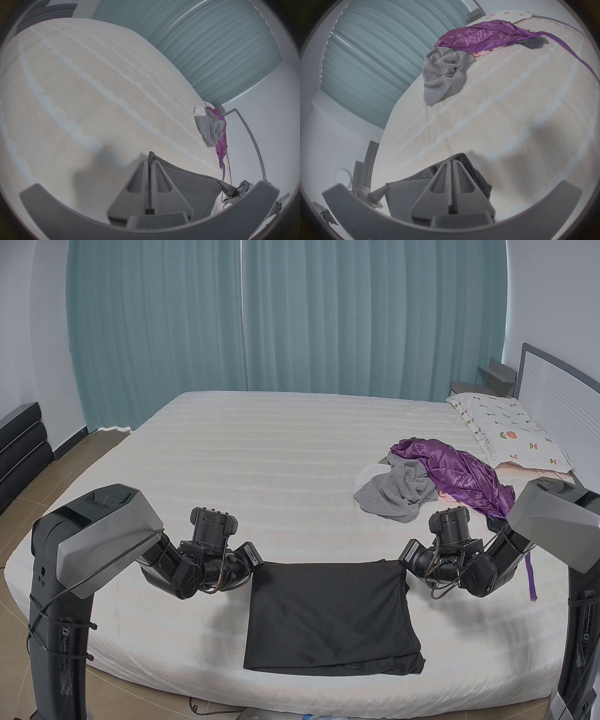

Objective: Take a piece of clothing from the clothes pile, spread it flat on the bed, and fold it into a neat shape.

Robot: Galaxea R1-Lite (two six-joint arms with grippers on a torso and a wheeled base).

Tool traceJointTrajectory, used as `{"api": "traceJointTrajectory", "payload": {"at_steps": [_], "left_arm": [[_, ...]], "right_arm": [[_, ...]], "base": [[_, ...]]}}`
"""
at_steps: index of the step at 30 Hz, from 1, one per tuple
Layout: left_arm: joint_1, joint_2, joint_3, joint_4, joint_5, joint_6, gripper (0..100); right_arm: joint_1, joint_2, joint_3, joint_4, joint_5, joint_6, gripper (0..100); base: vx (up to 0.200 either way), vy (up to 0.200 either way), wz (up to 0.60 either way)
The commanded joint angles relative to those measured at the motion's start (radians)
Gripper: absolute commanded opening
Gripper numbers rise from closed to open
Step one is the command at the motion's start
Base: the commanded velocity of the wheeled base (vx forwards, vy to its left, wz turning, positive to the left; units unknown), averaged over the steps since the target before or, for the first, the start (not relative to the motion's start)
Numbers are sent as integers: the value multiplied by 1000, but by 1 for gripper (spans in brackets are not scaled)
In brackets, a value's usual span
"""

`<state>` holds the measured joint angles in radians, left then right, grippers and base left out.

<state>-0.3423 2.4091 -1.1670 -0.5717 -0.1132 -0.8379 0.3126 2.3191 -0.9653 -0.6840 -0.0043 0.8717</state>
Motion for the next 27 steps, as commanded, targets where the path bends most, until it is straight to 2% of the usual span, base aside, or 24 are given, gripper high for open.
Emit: {"api": "traceJointTrajectory", "payload": {"at_steps": [1,14,15,17,18,23,27], "left_arm": [[9,-10,1,0,1,-1,0],[9,-2,0,-2,-2,-4,0],[9,-2,0,-2,-3,-4,0],[8,-5,1,0,-11,-6,0],[8,-5,1,0,-11,-6,100],[6,-8,9,0,-13,-10,100],[13,-25,24,-4,-13,-60,100]], "right_arm": [[-7,3,-7,0,0,1,0],[-18,43,-15,0,0,0,0],[-18,43,-15,-3,1,-2,100],[-15,43,-12,-19,4,0,100],[-15,43,-7,-31,4,-2,100],[-23,6,51,-92,17,-5,100],[-38,-32,134,-177,35,-25,100]], "base": [[0,0,0],[0,0,0],[0,0,0],[0,0,0],[0,0,0],[0,0,0],[0,0,0]]}}
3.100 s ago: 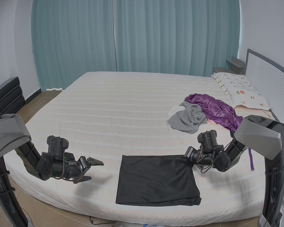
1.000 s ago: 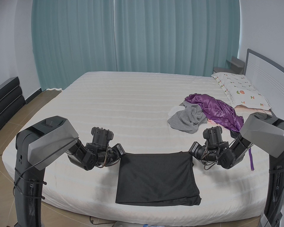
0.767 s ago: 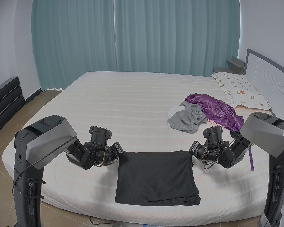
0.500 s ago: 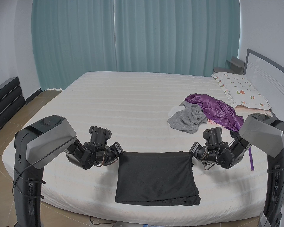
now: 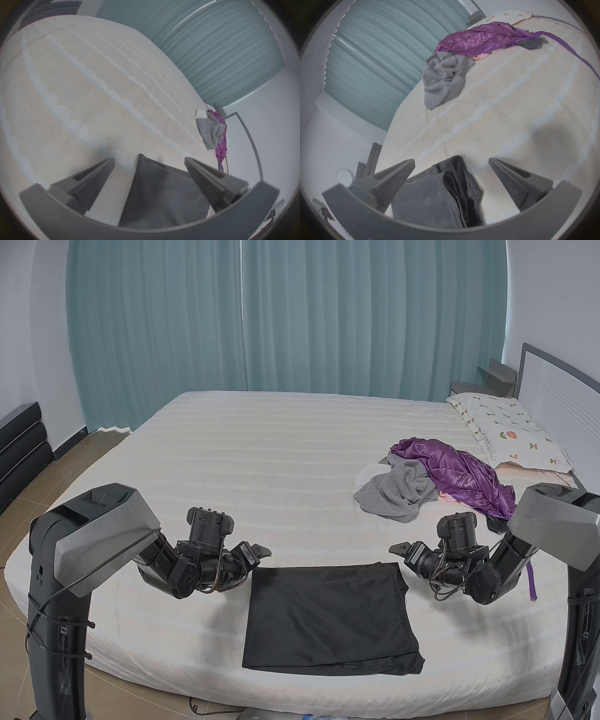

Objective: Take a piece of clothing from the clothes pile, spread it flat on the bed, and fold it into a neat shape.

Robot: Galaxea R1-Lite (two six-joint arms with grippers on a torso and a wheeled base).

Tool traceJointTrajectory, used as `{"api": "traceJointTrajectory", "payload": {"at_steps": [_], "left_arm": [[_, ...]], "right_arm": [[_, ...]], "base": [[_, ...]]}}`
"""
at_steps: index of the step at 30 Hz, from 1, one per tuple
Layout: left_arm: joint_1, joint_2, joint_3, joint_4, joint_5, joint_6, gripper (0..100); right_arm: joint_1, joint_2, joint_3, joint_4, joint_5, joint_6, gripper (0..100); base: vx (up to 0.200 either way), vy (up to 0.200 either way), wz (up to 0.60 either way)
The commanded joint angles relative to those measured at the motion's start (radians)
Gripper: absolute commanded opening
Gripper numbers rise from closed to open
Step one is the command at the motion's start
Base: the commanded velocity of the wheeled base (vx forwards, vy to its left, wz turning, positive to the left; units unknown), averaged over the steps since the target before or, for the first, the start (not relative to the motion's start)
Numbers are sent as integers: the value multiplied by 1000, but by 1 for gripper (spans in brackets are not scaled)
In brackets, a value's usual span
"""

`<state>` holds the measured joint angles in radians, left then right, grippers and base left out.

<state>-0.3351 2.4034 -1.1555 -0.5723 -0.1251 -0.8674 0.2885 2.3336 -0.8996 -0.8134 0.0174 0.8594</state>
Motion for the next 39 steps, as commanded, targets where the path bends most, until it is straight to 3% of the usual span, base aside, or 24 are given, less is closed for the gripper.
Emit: {"api": "traceJointTrajectory", "payload": {"at_steps": [1,3,4,5,7,15,29,39], "left_arm": [[8,-26,13,-1,-1,-38,100],[30,-53,28,-3,-11,-68,100],[30,-53,28,-3,-11,-68,100],[47,-73,43,-6,-37,-82,100],[70,-84,53,-6,-76,-91,100],[99,-75,45,-8,-100,-110,100],[99,-73,40,-4,-100,-108,100],[99,-75,40,-4,-102,-108,100]], "right_arm": [[-17,-56,87,-64,21,-16,100],[-28,-96,172,-118,91,-19,100],[-28,-96,172,-118,91,-19,100],[-28,-137,254,-141,159,-31,100],[-28,-165,340,-164,217,-79,100],[-34,-152,588,-385,326,-201,100],[-25,-7,712,-699,374,-197,100],[24,0,731,-718,371,-203,100]], "base": [[0,0,0],[0,0,0],[0,0,0],[0,0,0],[0,0,0],[0,0,0],[0,0,0],[0,0,0]]}}
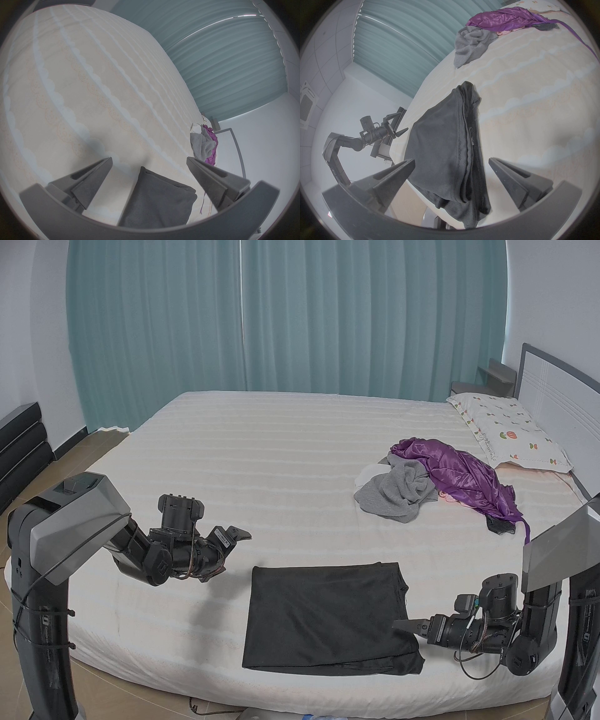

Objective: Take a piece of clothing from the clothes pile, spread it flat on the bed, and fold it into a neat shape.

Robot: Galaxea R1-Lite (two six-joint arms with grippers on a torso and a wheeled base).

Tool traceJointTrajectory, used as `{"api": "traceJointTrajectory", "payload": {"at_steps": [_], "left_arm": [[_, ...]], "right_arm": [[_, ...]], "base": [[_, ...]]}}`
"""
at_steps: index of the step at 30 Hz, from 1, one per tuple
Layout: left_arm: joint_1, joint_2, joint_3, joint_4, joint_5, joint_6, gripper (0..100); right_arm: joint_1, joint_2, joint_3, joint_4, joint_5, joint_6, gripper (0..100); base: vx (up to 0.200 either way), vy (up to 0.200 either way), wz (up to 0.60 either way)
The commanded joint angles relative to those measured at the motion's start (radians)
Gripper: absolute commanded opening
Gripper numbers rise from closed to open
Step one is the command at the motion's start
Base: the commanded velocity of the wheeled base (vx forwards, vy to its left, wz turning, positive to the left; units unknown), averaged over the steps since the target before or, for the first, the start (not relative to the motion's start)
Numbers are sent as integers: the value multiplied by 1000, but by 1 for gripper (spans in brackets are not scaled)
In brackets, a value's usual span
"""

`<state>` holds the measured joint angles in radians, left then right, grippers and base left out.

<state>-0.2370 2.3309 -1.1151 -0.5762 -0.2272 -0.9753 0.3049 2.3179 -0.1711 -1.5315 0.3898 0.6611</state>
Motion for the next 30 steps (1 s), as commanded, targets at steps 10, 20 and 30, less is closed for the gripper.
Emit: {"api": "traceJointTrajectory", "payload": {"at_steps": [10,20,30], "left_arm": [[1,-2,1,1,0,0,100],[1,-2,1,2,0,0,100],[1,-2,1,2,0,-2,100]], "right_arm": [[-3,12,70,-4,-5,-101,0],[-7,-45,119,-35,-8,-127,0],[-7,-57,171,-35,1,-147,0]], "base": [[0,0,0],[0,0,0],[0,0,0]]}}
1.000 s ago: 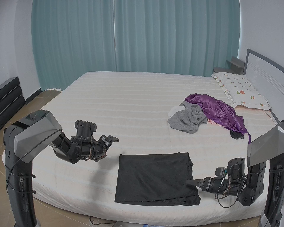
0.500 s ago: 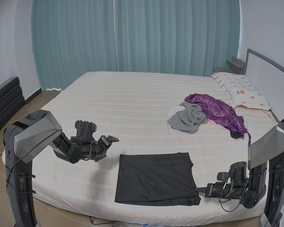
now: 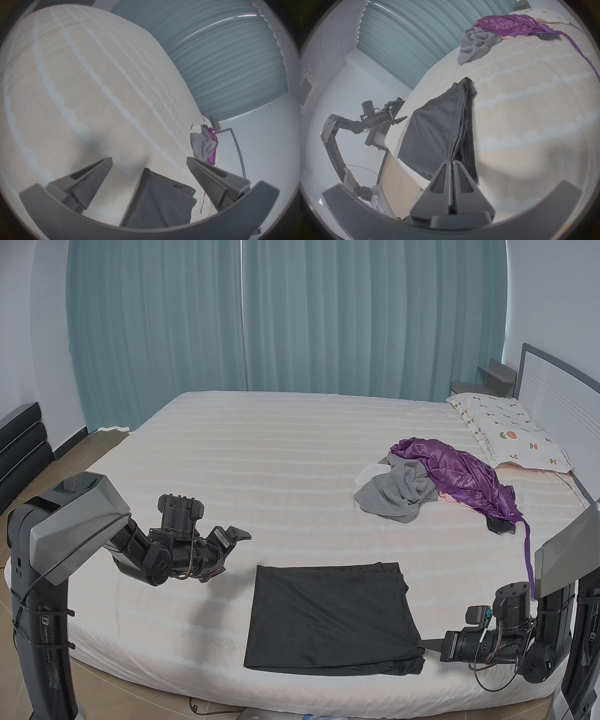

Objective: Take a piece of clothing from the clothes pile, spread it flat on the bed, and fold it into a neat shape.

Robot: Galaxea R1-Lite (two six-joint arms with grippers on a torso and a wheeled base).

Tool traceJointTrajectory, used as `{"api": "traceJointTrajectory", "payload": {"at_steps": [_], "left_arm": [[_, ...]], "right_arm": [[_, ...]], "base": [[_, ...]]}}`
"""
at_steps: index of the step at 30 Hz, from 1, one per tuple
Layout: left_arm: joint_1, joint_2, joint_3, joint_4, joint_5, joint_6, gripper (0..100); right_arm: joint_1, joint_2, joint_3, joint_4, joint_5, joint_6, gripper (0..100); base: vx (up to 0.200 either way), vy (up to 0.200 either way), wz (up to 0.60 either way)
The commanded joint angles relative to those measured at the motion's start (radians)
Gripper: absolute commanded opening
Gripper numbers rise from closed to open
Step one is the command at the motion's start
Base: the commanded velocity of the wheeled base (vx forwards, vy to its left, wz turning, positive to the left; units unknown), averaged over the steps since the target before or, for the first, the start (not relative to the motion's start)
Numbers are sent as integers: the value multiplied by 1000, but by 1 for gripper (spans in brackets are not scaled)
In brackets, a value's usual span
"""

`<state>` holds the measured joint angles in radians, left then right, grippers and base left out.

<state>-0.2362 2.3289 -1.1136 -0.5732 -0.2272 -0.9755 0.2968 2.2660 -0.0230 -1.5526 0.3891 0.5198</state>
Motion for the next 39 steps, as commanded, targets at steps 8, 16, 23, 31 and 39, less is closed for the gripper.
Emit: {"api": "traceJointTrajectory", "payload": {"at_steps": [8,16,23,31,39], "left_arm": [[0,0,0,-1,0,0,100],[0,0,0,-1,0,0,100],[0,0,0,1,0,-2,100],[0,0,0,1,0,-2,100],[0,0,1,-1,0,0,100]], "right_arm": [[1,20,23,-9,2,-17,0],[-11,38,-22,-14,2,-14,100],[-62,26,-156,-9,-13,8,100],[-64,64,-382,111,-75,100,100],[-28,86,-600,299,-122,224,100]], "base": [[0,0,0],[0,0,0],[0,0,0],[0,0,0],[0,0,0]]}}
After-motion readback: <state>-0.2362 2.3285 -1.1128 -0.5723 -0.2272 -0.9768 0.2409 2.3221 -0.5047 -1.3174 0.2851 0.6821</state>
